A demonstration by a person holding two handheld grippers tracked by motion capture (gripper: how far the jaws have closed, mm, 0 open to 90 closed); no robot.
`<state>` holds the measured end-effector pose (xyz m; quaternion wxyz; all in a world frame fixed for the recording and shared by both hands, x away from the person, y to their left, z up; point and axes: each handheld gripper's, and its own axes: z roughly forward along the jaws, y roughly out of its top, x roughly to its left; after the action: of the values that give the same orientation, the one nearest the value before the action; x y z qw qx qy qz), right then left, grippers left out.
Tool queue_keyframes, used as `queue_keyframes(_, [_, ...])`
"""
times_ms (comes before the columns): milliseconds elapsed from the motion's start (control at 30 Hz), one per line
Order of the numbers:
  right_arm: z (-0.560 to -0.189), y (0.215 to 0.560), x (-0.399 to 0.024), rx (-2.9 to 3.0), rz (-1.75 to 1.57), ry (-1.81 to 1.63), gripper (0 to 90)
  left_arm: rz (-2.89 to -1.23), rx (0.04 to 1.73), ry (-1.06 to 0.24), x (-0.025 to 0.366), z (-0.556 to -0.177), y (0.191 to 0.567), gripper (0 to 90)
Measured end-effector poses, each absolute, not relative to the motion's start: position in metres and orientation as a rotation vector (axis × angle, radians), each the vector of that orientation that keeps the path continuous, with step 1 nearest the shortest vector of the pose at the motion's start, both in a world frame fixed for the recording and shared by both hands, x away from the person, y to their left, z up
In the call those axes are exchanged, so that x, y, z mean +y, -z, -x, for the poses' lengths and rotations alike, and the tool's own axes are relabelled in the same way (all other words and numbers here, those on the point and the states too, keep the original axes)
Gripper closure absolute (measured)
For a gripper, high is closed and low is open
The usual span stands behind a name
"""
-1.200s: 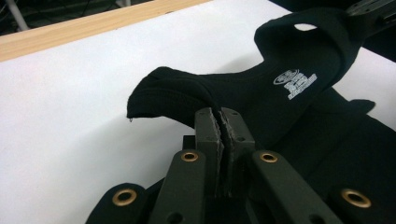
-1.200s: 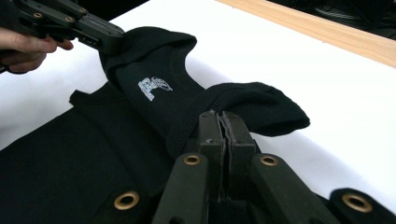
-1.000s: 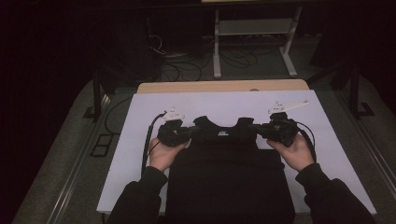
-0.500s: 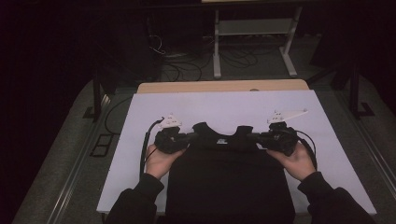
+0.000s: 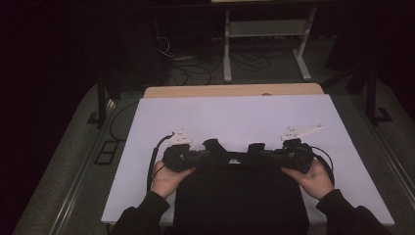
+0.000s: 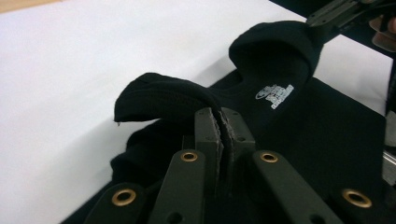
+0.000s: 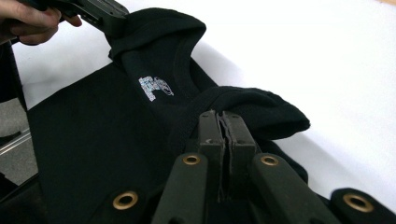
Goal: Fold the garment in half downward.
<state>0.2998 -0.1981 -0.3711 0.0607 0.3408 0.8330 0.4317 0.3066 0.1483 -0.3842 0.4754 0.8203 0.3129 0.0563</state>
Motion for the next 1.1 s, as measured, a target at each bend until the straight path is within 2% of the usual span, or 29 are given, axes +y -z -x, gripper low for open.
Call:
queue_keyframes(333, [-0.291, 0.376, -0.200, 2.553, -1.020, -1.299, 86.2, -1.996, 0.771, -0.108, 0.154, -0.300, 0.389, 85.1])
queue_keyframes(467, [-0.289, 0.379, -0.200, 2.571, -1.019, -1.292, 86.2, -1.968, 0.777, -0.057, 0.159, -0.296, 0.392, 85.1])
queue_keyframes(1100, [-0.277, 0.397, -0.201, 2.632, -1.026, -1.244, 86.0, -2.038, 0.758, 0.001, 0.158, -0.280, 0.407, 84.8])
